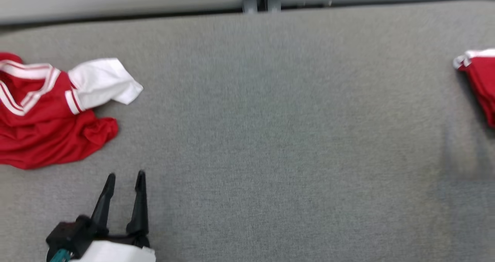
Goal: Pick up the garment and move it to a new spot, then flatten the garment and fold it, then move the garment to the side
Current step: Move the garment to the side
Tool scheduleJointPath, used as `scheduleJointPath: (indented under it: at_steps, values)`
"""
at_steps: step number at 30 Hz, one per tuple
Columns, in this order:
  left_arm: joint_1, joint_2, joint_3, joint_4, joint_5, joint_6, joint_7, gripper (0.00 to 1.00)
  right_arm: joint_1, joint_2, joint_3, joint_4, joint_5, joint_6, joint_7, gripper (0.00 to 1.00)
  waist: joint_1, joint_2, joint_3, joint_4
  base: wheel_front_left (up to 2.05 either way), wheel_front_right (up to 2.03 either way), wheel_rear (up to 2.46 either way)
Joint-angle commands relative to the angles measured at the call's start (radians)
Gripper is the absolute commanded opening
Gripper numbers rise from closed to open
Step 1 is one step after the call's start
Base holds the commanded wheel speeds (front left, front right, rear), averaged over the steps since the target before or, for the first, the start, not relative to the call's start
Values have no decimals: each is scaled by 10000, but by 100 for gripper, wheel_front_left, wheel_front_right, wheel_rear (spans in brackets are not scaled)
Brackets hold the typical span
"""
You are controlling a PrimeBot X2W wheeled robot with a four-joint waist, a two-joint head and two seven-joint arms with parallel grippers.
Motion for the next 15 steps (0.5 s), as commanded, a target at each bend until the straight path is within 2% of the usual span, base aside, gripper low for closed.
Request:
scheduleJointPath:
  at_steps: [1,6,10,15]
  values:
    - [348,27,158,16,-108,110,-1,100,837,535,171,-289,-77,-3,-515,100,-1,0,-1574,-42,0,0,0]
    - [1201,25,354,101,-186,241,1,100,3017,2057,545,-581,-586,-3,-2147,100,-1,0,-2597,-31,0,0,0]
    - [1563,33,280,220,-89,189,-1,100,4406,3388,401,-731,-783,-3,-2579,100,-1,0,-3040,162,0,0,0]
    - [1889,26,331,271,-200,236,-1,100,5668,4082,368,-1776,-921,-3,-2613,100,-1,0,-3311,167,0,0,0]
